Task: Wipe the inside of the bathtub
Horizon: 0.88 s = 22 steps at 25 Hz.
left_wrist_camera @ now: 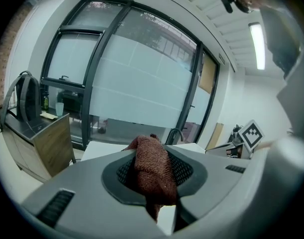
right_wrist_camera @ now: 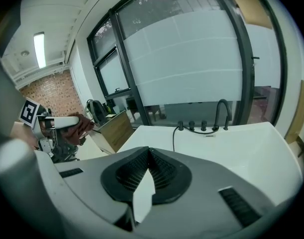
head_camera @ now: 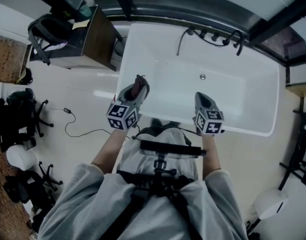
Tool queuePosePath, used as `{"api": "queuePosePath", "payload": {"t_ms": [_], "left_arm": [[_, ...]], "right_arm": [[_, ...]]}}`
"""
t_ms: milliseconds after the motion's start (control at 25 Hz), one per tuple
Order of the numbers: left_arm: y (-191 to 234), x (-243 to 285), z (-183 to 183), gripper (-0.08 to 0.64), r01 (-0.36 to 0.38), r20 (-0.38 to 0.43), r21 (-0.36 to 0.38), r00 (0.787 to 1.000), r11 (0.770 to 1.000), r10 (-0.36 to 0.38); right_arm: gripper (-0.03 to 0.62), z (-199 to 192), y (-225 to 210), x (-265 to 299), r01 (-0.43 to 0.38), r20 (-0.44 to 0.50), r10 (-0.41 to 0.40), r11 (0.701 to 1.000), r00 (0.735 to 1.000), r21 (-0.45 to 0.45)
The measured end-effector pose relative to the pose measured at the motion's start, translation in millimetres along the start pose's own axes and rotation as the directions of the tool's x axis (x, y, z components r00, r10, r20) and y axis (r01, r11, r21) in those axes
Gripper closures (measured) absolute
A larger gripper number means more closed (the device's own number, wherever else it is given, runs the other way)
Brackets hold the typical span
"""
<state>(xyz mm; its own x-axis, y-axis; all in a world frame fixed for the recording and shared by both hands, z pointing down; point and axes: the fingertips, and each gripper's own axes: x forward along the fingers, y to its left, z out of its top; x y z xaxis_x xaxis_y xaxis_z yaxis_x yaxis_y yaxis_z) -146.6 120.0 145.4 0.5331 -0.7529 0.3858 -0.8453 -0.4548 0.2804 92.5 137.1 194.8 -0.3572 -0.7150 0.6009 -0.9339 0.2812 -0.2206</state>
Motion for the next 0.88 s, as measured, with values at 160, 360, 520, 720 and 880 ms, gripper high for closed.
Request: {"api": "queuePosePath", "payload": {"t_ms": [160,360,520,720,880], "left_arm": [[-17.8,16.1,0.1,0.46,-0.016,-0.024,0.018,1.0,1.0,0.016],[-30.9,27.6,1.7,0.46,-0.033,-0.056,0.054,0.998,0.998,0.036],[-29.4,30.5,7.4,0.46,-0.054,-0.052,0.073,0.997,0.996,0.058],[-18.7,35.4,15.3,0.46,-0.064,-0.036,0.095,0.997,0.993,0.068],[1.1,32.6,13.1,0.46,-0.043,-0.042,0.108,0.998,0.993,0.048]], "right_arm": [[0.583,2.1,-17.2,10.1,-0.041,0.011,0.041,0.999,0.999,0.007],[0.583,1.2,-25.3,30.3,-0.098,0.018,0.098,0.995,0.995,0.016],[0.583,5.7,-22.4,35.4,-0.11,0.031,0.109,0.994,0.994,0.019],[0.583,7.3,-24.1,39.1,-0.104,0.045,0.103,0.994,0.994,0.027],[0.583,8.5,-20.2,50.2,-0.072,0.058,0.07,0.997,0.996,0.032]]}}
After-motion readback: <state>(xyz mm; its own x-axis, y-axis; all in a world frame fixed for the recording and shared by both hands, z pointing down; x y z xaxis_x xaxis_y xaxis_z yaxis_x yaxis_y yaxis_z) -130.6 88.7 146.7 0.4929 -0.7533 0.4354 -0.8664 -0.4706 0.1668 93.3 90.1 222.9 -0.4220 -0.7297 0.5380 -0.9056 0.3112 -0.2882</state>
